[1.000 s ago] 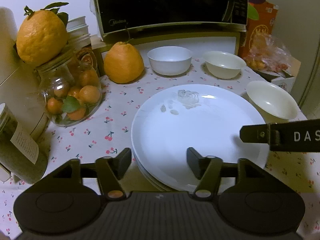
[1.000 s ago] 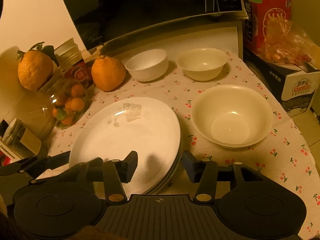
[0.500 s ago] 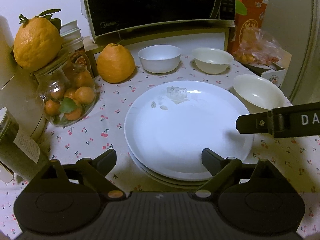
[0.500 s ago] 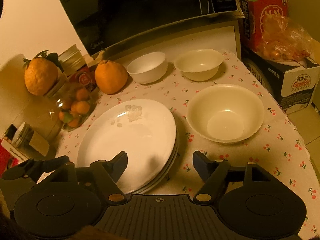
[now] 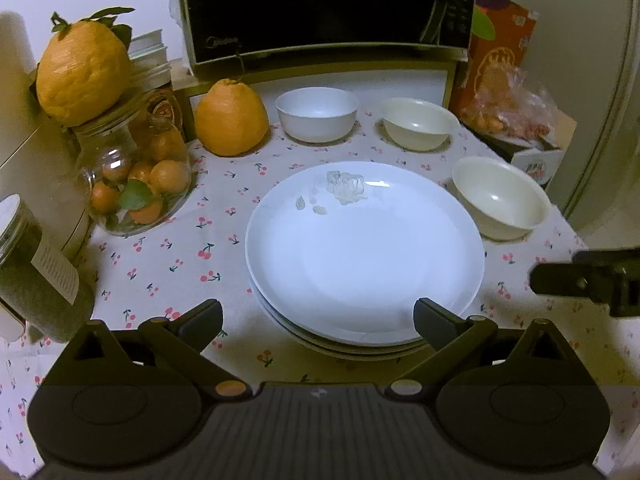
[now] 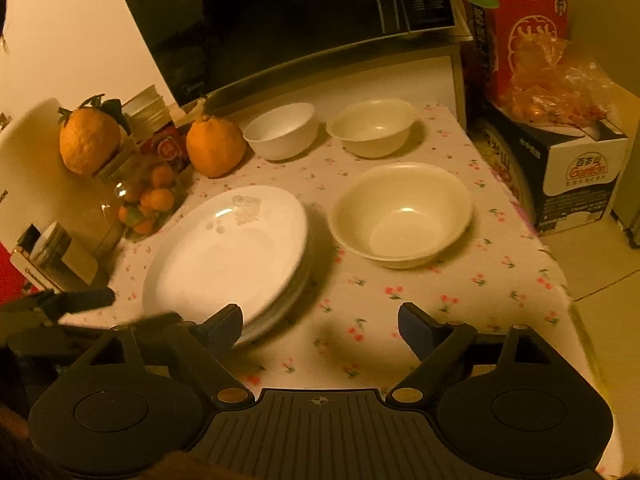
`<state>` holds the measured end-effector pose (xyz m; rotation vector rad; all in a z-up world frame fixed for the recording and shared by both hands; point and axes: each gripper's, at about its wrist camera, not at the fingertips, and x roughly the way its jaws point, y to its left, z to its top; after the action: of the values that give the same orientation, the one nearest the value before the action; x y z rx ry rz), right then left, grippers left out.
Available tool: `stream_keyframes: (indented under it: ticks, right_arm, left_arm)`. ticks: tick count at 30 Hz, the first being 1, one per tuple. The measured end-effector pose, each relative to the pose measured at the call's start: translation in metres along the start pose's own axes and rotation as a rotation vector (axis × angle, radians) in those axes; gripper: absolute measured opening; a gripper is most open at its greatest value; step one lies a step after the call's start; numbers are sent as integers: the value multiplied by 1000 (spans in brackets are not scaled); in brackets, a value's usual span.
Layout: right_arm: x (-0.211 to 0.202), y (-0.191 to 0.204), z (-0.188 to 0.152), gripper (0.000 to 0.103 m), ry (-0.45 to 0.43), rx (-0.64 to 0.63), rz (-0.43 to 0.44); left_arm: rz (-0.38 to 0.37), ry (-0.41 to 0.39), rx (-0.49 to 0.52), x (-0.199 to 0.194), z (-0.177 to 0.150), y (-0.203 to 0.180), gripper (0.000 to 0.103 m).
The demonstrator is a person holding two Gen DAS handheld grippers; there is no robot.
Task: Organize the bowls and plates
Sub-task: 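Move both grippers toward the white bowl beside the microwave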
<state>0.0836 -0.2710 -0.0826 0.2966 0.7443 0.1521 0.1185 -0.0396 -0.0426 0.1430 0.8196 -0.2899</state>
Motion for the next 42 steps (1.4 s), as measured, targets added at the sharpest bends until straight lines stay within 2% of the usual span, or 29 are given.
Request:
stream_keyframes:
  ticks: [7, 12, 16, 19, 24, 31, 36, 39, 42]
  right_arm:
    - [-23, -17, 8, 87, -16, 33, 20]
    - [-23, -18, 31, 88, -36, 1, 24]
    - [-17, -17, 55, 88, -54, -16, 28]
    - [-5, -15, 75, 88, -58, -2, 44]
    - [20, -12, 112, 89, -63, 33, 59]
    - [59, -5, 150, 90, -71, 11, 59]
    - [92, -5, 173, 90, -76, 19, 78]
    - [110, -5, 185, 90, -85, 41, 88]
    - [129, -4, 196, 90, -92, 69, 102]
  left_arm:
    - [-30, 2, -92, -3, 9, 5, 102]
    - [-23, 24, -161, 5, 29, 11, 102]
    - [8, 18, -158, 13, 52, 14, 102]
    - [22, 9, -171, 18, 69, 17, 102]
    - [5, 27, -226, 38, 93, 24, 102]
    - [16, 36, -241, 71, 116, 28, 102]
    - [-14, 18, -290, 88, 130, 31, 102]
    - [-33, 5, -326, 98, 138, 34, 99]
    - [-47, -2, -368, 107, 142, 37, 91]
